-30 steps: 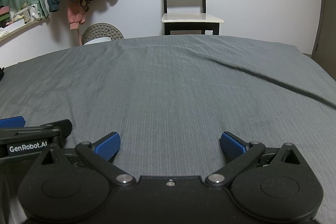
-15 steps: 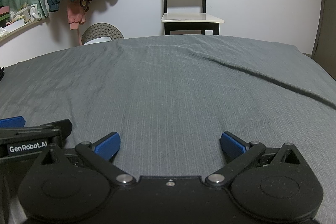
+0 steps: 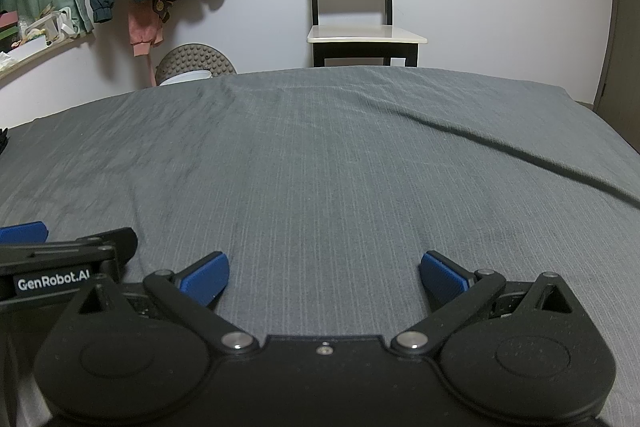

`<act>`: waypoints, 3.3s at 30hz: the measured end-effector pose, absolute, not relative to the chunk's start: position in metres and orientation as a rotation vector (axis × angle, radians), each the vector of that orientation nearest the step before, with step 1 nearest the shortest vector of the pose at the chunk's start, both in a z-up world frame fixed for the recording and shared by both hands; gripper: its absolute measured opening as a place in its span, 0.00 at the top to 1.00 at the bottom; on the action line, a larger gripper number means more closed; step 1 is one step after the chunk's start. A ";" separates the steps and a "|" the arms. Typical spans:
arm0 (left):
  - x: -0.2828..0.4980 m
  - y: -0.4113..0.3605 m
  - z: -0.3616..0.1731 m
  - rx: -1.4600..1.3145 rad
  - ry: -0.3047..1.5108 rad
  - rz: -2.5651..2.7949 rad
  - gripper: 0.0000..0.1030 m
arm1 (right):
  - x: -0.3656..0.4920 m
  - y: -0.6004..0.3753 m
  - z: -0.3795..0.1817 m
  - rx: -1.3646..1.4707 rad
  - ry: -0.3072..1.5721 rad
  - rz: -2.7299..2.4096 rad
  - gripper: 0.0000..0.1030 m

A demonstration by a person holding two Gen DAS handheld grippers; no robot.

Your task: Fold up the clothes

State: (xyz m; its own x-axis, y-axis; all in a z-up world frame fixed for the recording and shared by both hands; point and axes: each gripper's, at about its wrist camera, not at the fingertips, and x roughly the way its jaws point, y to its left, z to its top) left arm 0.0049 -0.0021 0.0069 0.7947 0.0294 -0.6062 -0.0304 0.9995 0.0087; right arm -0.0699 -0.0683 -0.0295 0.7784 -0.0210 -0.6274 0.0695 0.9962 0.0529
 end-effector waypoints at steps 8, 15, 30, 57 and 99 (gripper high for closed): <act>0.005 -0.003 0.007 -0.002 0.651 0.032 0.00 | -0.070 -0.068 -0.029 0.075 0.677 -0.049 0.00; 0.005 -0.002 0.006 -0.003 0.651 0.035 0.00 | -0.070 -0.068 -0.030 0.075 0.677 -0.049 0.00; 0.005 -0.001 0.004 -0.004 0.648 0.039 0.00 | -0.070 -0.068 -0.030 0.074 0.677 -0.050 0.00; 0.005 -0.003 0.004 -0.002 0.652 0.037 0.00 | -0.071 -0.067 -0.030 0.075 0.677 -0.049 0.00; 0.005 0.005 0.008 -0.003 0.655 0.031 0.00 | -0.072 -0.069 -0.031 0.076 0.677 -0.048 0.00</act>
State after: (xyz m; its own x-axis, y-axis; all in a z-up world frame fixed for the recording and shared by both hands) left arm 0.0050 0.0055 0.0078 0.7926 0.0279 -0.6091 -0.0296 0.9995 0.0073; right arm -0.0715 -0.0689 -0.0312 0.7787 -0.0200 -0.6270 0.0694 0.9961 0.0544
